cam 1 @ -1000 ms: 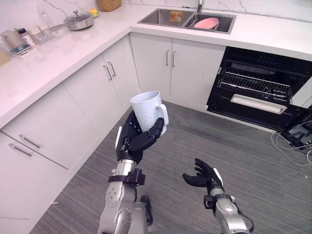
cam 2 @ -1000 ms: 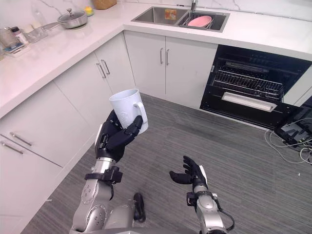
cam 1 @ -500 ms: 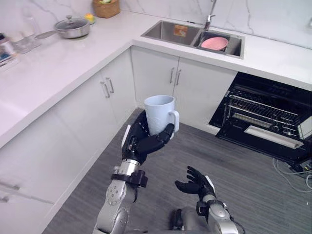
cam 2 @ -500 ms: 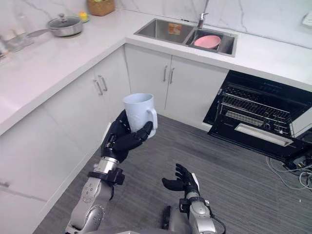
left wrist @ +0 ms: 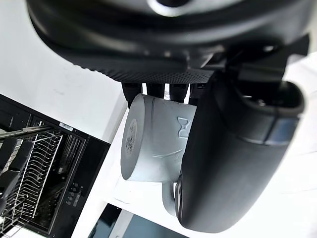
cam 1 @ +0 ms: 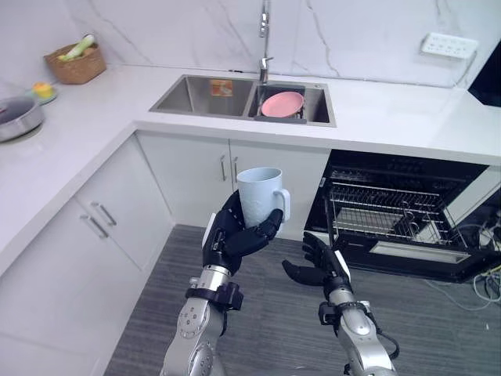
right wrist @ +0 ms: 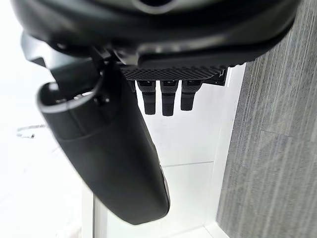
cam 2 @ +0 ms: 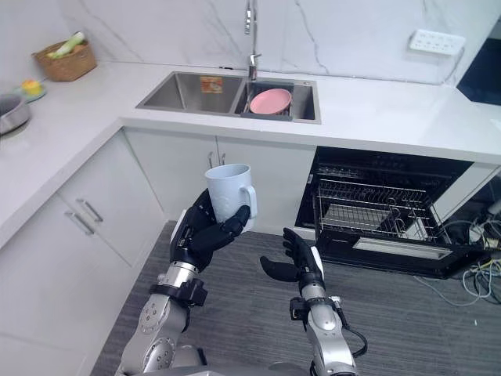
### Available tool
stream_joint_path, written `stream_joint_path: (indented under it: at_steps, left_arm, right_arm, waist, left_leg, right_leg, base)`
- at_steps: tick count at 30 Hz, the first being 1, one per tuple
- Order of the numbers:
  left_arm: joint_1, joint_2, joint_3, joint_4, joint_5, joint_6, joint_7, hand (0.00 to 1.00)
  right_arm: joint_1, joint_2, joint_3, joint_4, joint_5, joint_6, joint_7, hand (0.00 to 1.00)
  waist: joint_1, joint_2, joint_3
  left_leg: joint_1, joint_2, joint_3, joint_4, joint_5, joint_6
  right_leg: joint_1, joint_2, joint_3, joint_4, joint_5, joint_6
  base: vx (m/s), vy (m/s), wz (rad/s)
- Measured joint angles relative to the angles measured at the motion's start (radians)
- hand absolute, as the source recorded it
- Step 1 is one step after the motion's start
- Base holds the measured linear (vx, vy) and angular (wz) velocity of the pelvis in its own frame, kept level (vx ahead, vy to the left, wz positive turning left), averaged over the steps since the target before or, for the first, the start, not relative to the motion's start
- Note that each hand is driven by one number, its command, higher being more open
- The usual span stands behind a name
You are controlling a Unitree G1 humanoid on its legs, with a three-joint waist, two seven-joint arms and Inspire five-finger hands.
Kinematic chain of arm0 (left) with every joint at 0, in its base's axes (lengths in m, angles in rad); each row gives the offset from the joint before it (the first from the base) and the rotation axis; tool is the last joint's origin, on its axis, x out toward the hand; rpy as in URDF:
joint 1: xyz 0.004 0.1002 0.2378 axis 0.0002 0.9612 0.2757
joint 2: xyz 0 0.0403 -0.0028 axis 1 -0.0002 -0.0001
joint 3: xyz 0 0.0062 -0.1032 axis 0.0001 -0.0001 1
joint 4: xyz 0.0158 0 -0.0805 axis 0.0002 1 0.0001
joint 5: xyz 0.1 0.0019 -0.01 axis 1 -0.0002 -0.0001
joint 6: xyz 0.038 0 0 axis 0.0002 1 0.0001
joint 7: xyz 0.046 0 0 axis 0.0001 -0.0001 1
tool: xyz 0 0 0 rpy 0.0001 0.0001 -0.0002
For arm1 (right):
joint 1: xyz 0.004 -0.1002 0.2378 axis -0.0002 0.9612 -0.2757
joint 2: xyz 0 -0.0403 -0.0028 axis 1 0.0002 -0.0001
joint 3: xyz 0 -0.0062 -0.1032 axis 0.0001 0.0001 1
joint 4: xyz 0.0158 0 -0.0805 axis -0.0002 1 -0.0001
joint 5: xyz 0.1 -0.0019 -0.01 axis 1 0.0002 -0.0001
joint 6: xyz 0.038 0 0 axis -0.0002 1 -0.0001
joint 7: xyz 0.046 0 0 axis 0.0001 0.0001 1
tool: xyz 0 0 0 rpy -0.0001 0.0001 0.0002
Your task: Walk over to the sink, pick up the cup, carry it to the dishwasher, place the cup inside the dishwasher, then close the dishwasher door
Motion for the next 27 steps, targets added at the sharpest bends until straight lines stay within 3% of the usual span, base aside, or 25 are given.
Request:
stream_joint_path:
  at_steps: [2,3,4,5,6,7,9,10,12,13,14,16,17,19,20,21,22,24,26,27]
  left_arm:
    - [-0.001,-0.007,0.038,-0.003,0.007,-0.001,0.007,0.30]
    - [-0.001,-0.007,0.043,-0.003,0.008,-0.001,0.010,0.30]
    - [0.000,-0.008,0.057,-0.004,0.008,-0.001,0.018,0.30]
    - [0.005,0.005,0.063,-0.004,0.008,-0.001,0.032,0.30]
    - [0.004,0.015,0.070,-0.004,0.008,-0.001,0.042,0.30]
    - [0.003,0.017,0.073,-0.004,0.008,-0.001,0.045,0.30]
    - [0.019,0.017,0.072,-0.015,0.010,-0.001,0.052,0.30]
    - [0.027,0.019,0.071,-0.024,0.013,-0.001,0.057,0.30]
    - [0.030,0.030,0.062,-0.034,0.019,-0.001,0.060,0.30]
    - [0.030,0.040,0.049,-0.039,0.020,-0.001,0.064,0.30]
    - [0.030,0.040,0.038,-0.051,0.021,-0.003,0.066,0.30]
    - [0.030,0.040,0.033,-0.060,0.029,-0.016,0.066,0.30]
    - [0.030,0.040,0.035,-0.063,0.037,-0.025,0.065,0.30]
    - [0.031,0.041,0.057,-0.061,0.038,-0.026,0.065,0.30]
    - [0.031,0.042,0.065,-0.060,0.038,-0.026,0.065,0.30]
    - [0.027,0.042,0.083,-0.050,0.038,-0.031,0.065,0.30]
    - [0.024,0.013,0.097,-0.014,0.039,-0.031,0.067,0.30]
    - [0.030,-0.004,0.108,0.004,0.039,-0.030,0.072,0.30]
    - [0.027,0.000,0.116,0.007,0.040,-0.030,0.076,0.30]
    - [0.026,0.000,0.119,0.009,0.040,-0.030,0.080,0.30]
  right_arm:
    - [-0.026,-0.008,0.018,0.020,0.006,0.000,0.000,0.90]
    - [-0.029,-0.008,0.019,0.021,0.006,0.000,0.000,0.90]
    - [-0.036,-0.007,0.021,0.023,0.007,0.001,-0.003,0.90]
    - [-0.039,0.001,0.029,0.026,0.010,0.001,-0.008,0.90]
    - [-0.038,0.013,0.033,0.020,0.015,0.001,-0.012,0.90]
    - [-0.042,0.017,0.034,0.017,0.015,0.000,-0.014,0.90]
    - [-0.041,0.020,0.043,-0.024,0.015,-0.001,-0.017,0.90]
    - [-0.041,0.026,0.048,-0.042,0.014,-0.001,-0.015,0.90]
    - [-0.038,0.047,0.050,-0.064,0.014,-0.004,-0.015,0.90]
    - [-0.039,0.061,0.052,-0.065,0.013,-0.005,-0.014,0.90]
    - [-0.040,0.077,0.056,-0.065,0.012,-0.005,-0.014,0.90]
    - [-0.045,0.085,0.070,-0.065,0.009,-0.005,-0.013,0.90]
    - [-0.056,0.086,0.088,-0.065,0.006,-0.005,-0.011,0.90]
    - [-0.082,0.088,0.100,-0.065,0.005,-0.006,-0.007,0.90]
    - [-0.088,0.088,0.102,-0.065,0.006,-0.008,-0.007,0.90]
    - [-0.093,0.088,0.105,-0.068,0.006,-0.018,-0.008,0.90]
    - [-0.097,0.057,0.097,-0.067,0.008,-0.021,-0.008,0.90]
    - [-0.095,0.030,0.081,-0.069,0.014,-0.022,-0.010,0.90]
    - [-0.088,0.031,0.060,-0.076,0.041,-0.021,-0.018,0.90]
    - [-0.069,0.029,0.046,-0.113,0.070,-0.021,-0.020,0.90]
  waist:
    - [0.003,0.009,-0.002]
    - [0.003,0.013,-0.002]
    - [0.009,0.032,-0.004]
    - [0.024,0.015,-0.002]
    - [0.020,-0.013,-0.004]
    - [0.015,-0.024,-0.004]
    - [0.026,-0.028,-0.005]
    - [0.026,-0.028,-0.005]
    - [0.021,-0.028,-0.003]
    - [0.020,-0.028,-0.002]
    - [0.015,-0.022,0.001]
    - [0.006,-0.020,0.002]
    - [-0.004,-0.020,0.002]
    - [-0.006,-0.027,-0.002]
    - [-0.008,-0.037,-0.008]
    - [-0.014,-0.067,-0.018]
    - [-0.014,-0.017,-0.009]
    - [-0.009,0.025,-0.009]
    - [-0.015,0.024,-0.006]
    - [-0.014,0.028,0.001]
  left_leg:
    - [-0.001,-0.083,-0.154,-0.293,0.082,-0.024]
    - [0.001,-0.085,-0.168,-0.326,0.097,-0.023]
    - [0.023,-0.085,-0.196,-0.385,0.213,-0.039]
    - [0.050,-0.090,-0.179,-0.382,0.289,-0.014]
    - [0.048,-0.106,-0.162,-0.360,0.263,0.001]
    - [0.043,-0.114,-0.149,-0.333,0.245,0.010]
    - [0.062,-0.124,-0.079,-0.279,0.157,0.040]
    - [0.085,-0.130,-0.054,-0.282,0.136,0.044]
    - [0.155,-0.145,0.002,-0.302,0.115,0.070]
    - [0.220,-0.156,0.044,-0.335,0.104,0.084]
    - [0.286,-0.155,0.076,-0.374,0.096,0.096]
    - [0.317,-0.147,0.095,-0.404,0.094,0.099]
    - [0.336,-0.136,0.113,-0.427,0.095,0.099]
    - [0.362,-0.123,0.153,-0.453,0.094,0.097]
    - [0.364,-0.129,0.158,-0.455,0.088,0.088]
    - [0.364,-0.154,0.160,-0.445,0.065,0.067]
    - [0.371,-0.117,0.145,-0.420,0.048,0.059]
    - [0.378,-0.076,0.128,-0.403,0.021,0.049]
    - [0.362,-0.036,0.121,-0.320,0.020,0.049]
    - [0.318,0.003,0.116,-0.170,0.027,0.042]
  right_leg:
    - [0.011,-0.030,0.088,-0.001,-0.027,0.043]
    - [0.012,-0.030,0.098,0.000,-0.031,0.049]
    - [0.024,-0.025,0.139,0.006,-0.053,0.076]
    - [0.033,-0.033,0.181,0.014,-0.075,0.094]
    - [0.039,-0.063,0.194,0.014,-0.087,0.106]
    - [0.038,-0.075,0.198,0.018,-0.092,0.113]
    - [0.015,-0.110,0.217,0.097,-0.112,0.147]
    - [-0.019,-0.118,0.214,0.189,-0.125,0.168]
    - [-0.134,-0.151,0.188,0.459,-0.119,0.254]
    - [-0.199,-0.192,0.133,0.617,-0.118,0.262]
    - [-0.264,-0.234,0.025,0.704,-0.131,0.239]
    - [-0.307,-0.260,-0.076,0.710,-0.147,0.207]
    - [-0.339,-0.279,-0.182,0.664,-0.160,0.166]
    - [-0.348,-0.283,-0.340,0.481,-0.137,0.115]
    - [-0.347,-0.273,-0.357,0.412,-0.098,0.098]
    - [-0.340,-0.262,-0.344,0.296,-0.003,0.071]
    - [-0.309,-0.218,-0.346,0.266,0.003,0.064]
    - [-0.290,-0.164,-0.337,0.227,-0.001,0.056]
    - [-0.253,-0.124,-0.334,0.187,-0.014,0.043]
    - [-0.210,-0.098,-0.329,0.150,-0.020,0.030]
  base:
    - [0.42,0.283,-1.01]
    - [0.38,0.304,-0.94]
    - [0.40,0.340,-1.03]
    - [0.45,0.391,-1.03]
    - [0.36,0.313,-0.65]
    - [0.31,0.273,-0.49]
    - [0.27,0.290,-0.73]
    - [0.26,0.286,-0.81]
    - [0.22,0.201,-0.75]
    - [0.23,0.155,-0.81]
    - [0.22,0.137,-0.78]
    - [0.17,0.055,-0.48]
    - [0.21,0.002,-0.52]
    - [0.19,-0.031,-0.57]
    - [0.18,-0.075,-0.39]
    - [0.28,-0.152,-0.32]
    - [0.28,-0.157,-0.34]
    - [0.24,-0.118,-0.40]
    - [0.19,-0.129,-0.27]
    - [0.15,-0.113,-0.26]
